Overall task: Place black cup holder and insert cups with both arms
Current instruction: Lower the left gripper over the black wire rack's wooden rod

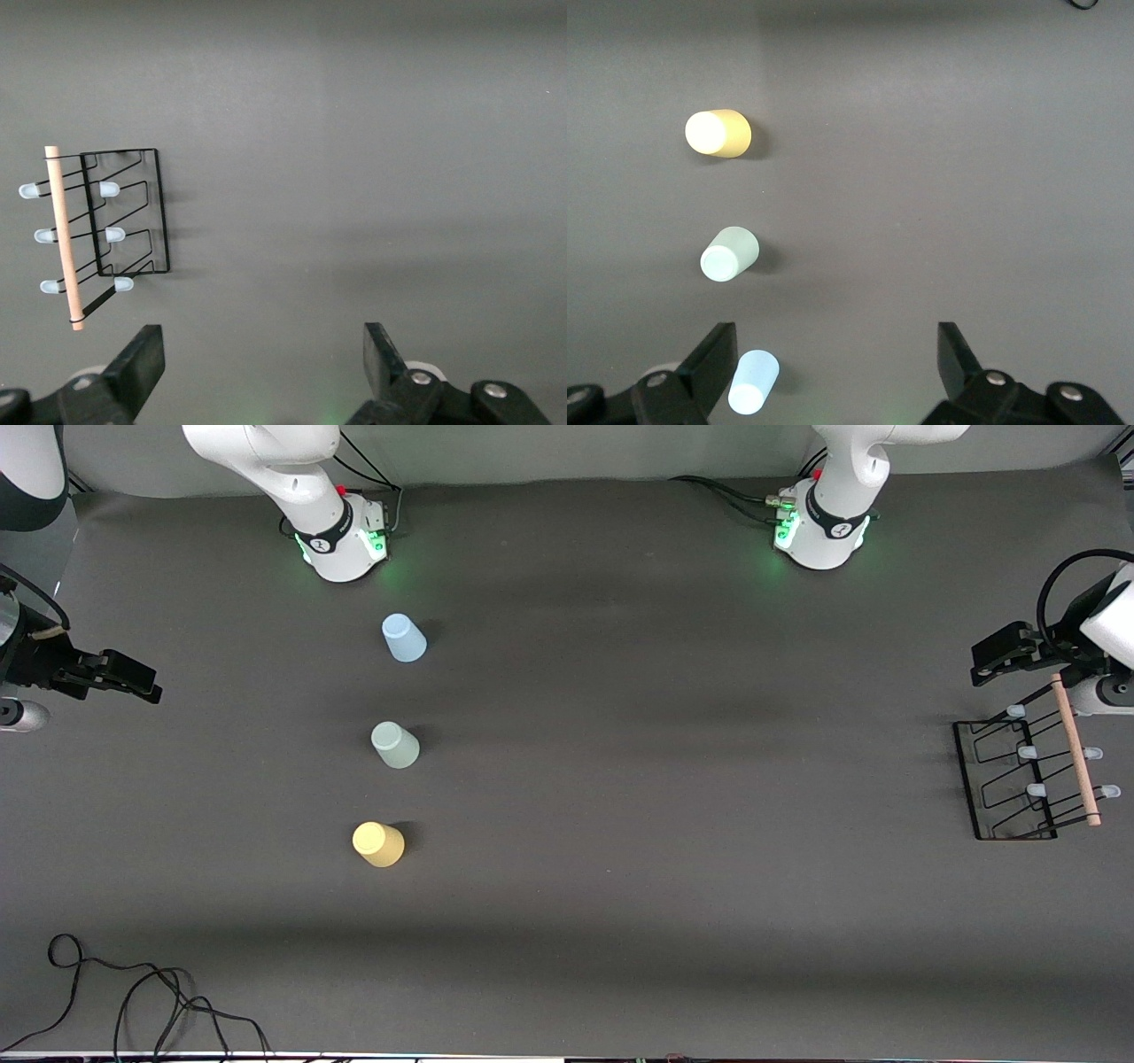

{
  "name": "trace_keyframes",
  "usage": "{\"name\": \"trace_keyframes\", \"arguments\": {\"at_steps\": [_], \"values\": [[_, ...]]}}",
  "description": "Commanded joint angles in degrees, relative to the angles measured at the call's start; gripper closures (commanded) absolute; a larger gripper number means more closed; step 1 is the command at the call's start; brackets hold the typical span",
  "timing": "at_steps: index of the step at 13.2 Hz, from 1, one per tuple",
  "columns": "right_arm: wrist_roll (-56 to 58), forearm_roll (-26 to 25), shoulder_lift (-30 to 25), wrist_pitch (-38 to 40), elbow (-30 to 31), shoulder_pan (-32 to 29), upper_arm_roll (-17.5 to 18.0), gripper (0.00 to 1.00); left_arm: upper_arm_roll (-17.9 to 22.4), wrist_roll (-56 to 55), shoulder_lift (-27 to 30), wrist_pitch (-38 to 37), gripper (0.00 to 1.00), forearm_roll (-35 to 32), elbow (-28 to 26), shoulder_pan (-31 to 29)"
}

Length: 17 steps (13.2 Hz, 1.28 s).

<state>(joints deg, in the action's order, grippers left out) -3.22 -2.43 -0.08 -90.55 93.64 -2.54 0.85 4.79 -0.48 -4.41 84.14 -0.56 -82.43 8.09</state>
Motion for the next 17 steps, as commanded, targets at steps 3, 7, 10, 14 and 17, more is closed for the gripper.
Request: {"name": "trace_keyframes", "arguments": {"at_steps": [3, 7, 10, 14, 17], "values": [[0.8, -0.3, 0.3, 1.2, -1.2, 0.0, 0.0, 0.0, 0.7, -1.0, 0.9, 0.8, 0.0, 0.7, -1.0, 0.9], [0.8, -0.3, 0.3, 1.2, -1.1, 0.0, 0.0, 0.0, 0.7, -0.9, 0.9, 0.7, 0.0, 0.6, -1.2, 0.8], [0.7, -0.3, 0.1, 1.2, -1.0, 0.0, 0.0, 0.0, 1.0, -0.2, 0.9, 1.4, 0.0, 0.3, -2.5, -0.7], [0.7, -0.3, 0.1, 1.2, -1.0, -0.1, -0.1, 0.0, 1.0, 7.0, 1.0, 4.0, 0.0, -0.3, -6.4, -8.5], [0.7, -0.3, 0.2, 1.2, -1.1, -0.1, -0.2, 0.0, 1.0, 15.1, 0.9, 7.9, 0.0, -0.3, -10.1, -16.6]]}}
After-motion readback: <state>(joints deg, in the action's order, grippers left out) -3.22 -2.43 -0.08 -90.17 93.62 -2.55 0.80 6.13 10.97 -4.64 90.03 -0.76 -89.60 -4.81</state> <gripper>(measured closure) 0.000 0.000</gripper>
